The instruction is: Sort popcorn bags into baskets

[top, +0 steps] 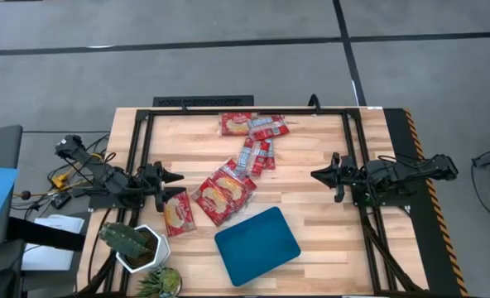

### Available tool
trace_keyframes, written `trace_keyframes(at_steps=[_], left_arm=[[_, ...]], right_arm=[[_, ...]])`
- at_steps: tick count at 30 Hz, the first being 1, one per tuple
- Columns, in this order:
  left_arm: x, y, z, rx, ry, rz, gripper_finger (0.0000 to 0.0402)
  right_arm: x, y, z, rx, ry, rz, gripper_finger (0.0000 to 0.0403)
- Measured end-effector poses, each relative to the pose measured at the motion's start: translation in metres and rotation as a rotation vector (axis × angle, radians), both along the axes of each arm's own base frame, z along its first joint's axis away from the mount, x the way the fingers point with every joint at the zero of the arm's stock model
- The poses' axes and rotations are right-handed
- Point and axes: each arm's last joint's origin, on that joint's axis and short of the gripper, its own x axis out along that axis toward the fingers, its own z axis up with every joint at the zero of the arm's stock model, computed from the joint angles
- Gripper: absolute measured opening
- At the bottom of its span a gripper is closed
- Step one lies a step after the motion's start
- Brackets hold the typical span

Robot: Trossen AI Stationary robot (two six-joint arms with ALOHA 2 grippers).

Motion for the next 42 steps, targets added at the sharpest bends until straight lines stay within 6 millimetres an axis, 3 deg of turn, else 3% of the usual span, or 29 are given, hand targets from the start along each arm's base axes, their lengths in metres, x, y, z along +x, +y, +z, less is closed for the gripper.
trace_keyframes(at_steps=[11, 16, 23, 31, 33, 36, 38, 42], left_arm=[[0.000, 0.001, 0.001, -0.065, -0.022, 0.023, 0.0251], [0.000, 0.005, 0.005, -0.293, -0.132, 0.152, 0.0251], [0.001, 0.005, -0.002, -0.606, -0.188, 0.179, 0.0251], [0.005, 0.009, -0.004, -0.713, -0.251, 0.268, 0.0251], [0.007, 0.009, 0.009, -0.762, -0.306, 0.180, 0.0251], [0.008, 0.008, 0.042, -0.653, -0.305, 0.040, 0.0248], [0.010, 0.008, 0.068, -0.553, -0.279, 0.036, 0.0248], [0.019, 0.004, 0.116, -0.277, -0.053, 0.054, 0.0248]], right_arm=[[0.000, 0.000, 0.000, 0.000, 0.000, 0.000, 0.0051], [0.000, 0.000, 0.000, 0.000, 0.000, 0.000, 0.0051], [0.000, -0.001, 0.002, 0.000, -0.023, -0.021, 0.0051], [0.000, -0.002, 0.006, 0.311, -0.114, -0.028, 0.0051], [0.000, -0.002, 0.006, 0.372, -0.127, -0.028, 0.0051], [0.000, -0.002, 0.006, 0.383, -0.129, -0.029, 0.0051], [0.000, -0.002, 0.006, 0.382, -0.129, -0.030, 0.0051], [0.000, -0.003, 0.006, 0.381, -0.122, -0.037, 0.0051]])
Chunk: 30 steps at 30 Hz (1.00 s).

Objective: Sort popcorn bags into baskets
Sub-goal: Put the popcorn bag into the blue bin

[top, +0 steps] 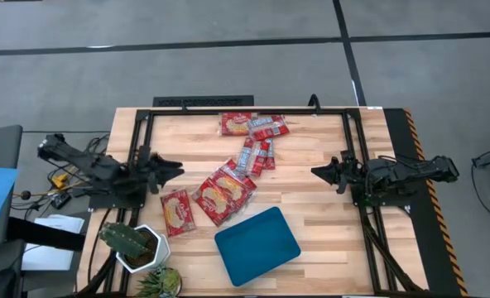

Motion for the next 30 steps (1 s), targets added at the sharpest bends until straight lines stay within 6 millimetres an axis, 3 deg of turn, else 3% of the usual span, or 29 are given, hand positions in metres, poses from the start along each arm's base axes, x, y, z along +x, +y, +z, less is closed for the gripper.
trace_keyframes(at_steps=[2, 7, 10, 14, 20, 25, 30], left_arm=[[0.006, -0.003, 0.017, 0.065, 0.177, 0.000, 0.0246], [0.029, -0.006, 0.029, -0.086, 0.602, 0.231, 0.0233], [0.050, -0.010, 0.019, -0.277, 0.808, 0.330, 0.0226], [0.085, -0.018, -0.006, -0.360, 1.044, 0.278, 0.0227], [0.114, -0.021, -0.043, -0.528, 1.279, 0.290, 0.0267], [0.120, -0.026, -0.059, -0.652, 1.357, 0.398, 0.0319], [0.115, -0.025, -0.066, -0.727, 1.330, 0.537, 0.0332]], right_arm=[[0.000, 0.000, 0.000, 0.000, 0.000, 0.001, 0.0051], [0.000, 0.000, -0.001, -0.033, 0.015, 0.001, 0.0051], [0.000, 0.000, -0.002, -0.035, 0.033, 0.001, 0.0051], [0.000, 0.000, -0.003, -0.036, 0.041, 0.002, 0.0053], [0.000, 0.000, -0.004, -0.027, 0.055, 0.007, 0.0085], [0.000, 0.000, -0.005, -0.028, 0.065, 0.011, 0.0137], [0.000, 0.001, -0.005, -0.028, 0.068, 0.011, 0.0185]])
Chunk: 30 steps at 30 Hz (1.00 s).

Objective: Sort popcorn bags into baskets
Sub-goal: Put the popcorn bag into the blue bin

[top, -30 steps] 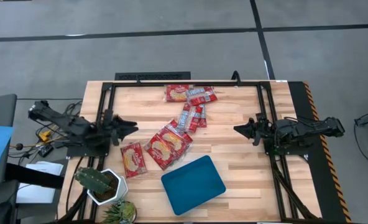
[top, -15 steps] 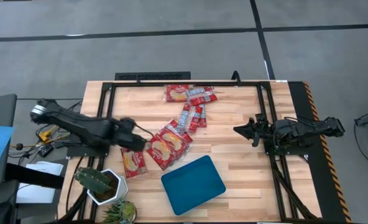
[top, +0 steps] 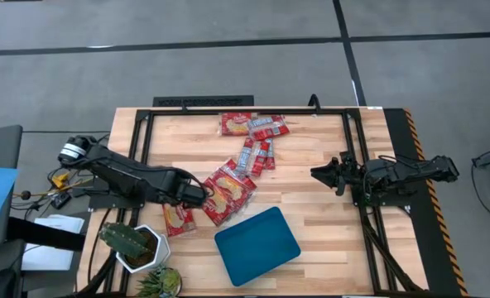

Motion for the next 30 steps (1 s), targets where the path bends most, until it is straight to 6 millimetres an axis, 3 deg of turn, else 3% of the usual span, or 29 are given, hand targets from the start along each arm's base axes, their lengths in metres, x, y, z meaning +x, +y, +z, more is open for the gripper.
trace_keyframes(at_steps=[8, 15, 21, 25, 30], left_arm=[[-0.021, -0.005, -0.033, -0.086, 0.076, 0.064, 0.0328], [-0.026, -0.011, -0.071, -0.129, -0.055, 0.154, 0.0328], [-0.036, -0.016, -0.088, -0.160, -0.105, 0.189, 0.0323], [-0.036, -0.016, -0.089, -0.157, -0.113, 0.190, 0.0272], [-0.035, -0.016, -0.090, -0.135, -0.128, 0.181, 0.0136]], right_arm=[[0.000, 0.000, 0.000, -0.013, 0.004, 0.001, 0.0219], [0.000, 0.000, 0.000, -0.013, 0.005, 0.000, 0.0211], [0.000, 0.000, 0.000, -0.013, 0.001, -0.001, 0.0207], [0.000, 0.000, 0.000, -0.015, -0.004, -0.004, 0.0207], [0.000, 0.000, 0.001, -0.014, -0.010, -0.004, 0.0198]])
